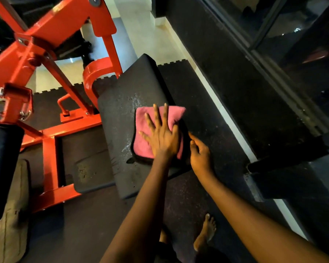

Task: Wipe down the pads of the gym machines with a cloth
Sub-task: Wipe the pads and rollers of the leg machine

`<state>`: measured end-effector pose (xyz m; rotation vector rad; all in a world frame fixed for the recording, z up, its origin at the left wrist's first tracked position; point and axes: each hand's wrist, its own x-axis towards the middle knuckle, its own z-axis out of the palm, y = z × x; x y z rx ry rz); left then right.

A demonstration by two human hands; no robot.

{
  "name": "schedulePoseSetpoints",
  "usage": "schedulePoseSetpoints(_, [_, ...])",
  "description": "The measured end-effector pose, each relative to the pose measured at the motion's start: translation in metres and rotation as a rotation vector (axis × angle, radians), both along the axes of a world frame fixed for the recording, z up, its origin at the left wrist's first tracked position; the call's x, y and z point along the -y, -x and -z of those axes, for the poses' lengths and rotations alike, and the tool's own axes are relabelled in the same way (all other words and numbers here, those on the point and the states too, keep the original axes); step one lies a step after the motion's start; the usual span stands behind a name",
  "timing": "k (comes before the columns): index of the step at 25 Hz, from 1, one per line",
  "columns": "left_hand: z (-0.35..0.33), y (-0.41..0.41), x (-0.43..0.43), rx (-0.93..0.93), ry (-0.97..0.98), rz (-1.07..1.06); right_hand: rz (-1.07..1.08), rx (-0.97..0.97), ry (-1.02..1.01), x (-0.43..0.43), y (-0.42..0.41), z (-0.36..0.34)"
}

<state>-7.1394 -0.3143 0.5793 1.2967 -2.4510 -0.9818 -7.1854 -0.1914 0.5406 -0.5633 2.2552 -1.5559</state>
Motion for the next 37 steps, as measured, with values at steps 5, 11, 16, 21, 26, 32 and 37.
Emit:
schedulePoseSetpoints(5, [0.017,-0.043,-0.038,0.035,-0.013,0.085,0.033,-0.012,-0.038,0.0,-0.005,-0.003])
schedulePoseSetpoints(11, [-0.008,0.042,0.044,0.06,0.002,-0.012,0.039,-0.082,-0.053,0.004,-0.008,-0.009])
schedulePoseSetpoints(16, [0.004,0.002,0.013,-0.043,0.027,0.032,0.006,-0.072,-0.082,0.006,0.003,-0.01])
schedulePoseSetpoints(21, [0.021,-0.035,-0.015,0.003,-0.021,0.029,-0.042,-0.093,-0.151,0.03,0.022,-0.013])
schedulePoseSetpoints(26, [0.006,0.043,0.08,0.015,0.009,-0.024,-0.003,-0.159,-0.205,0.046,0.018,-0.015])
schedulePoseSetpoints(32, [0.006,0.024,0.07,-0.048,0.028,0.038,-0.037,-0.198,-0.244,0.063,0.031,-0.024])
schedulePoseSetpoints(37, [0.02,-0.011,0.039,0.0,-0.014,0.064,0.043,-0.271,-0.239,0.08,0.025,-0.021])
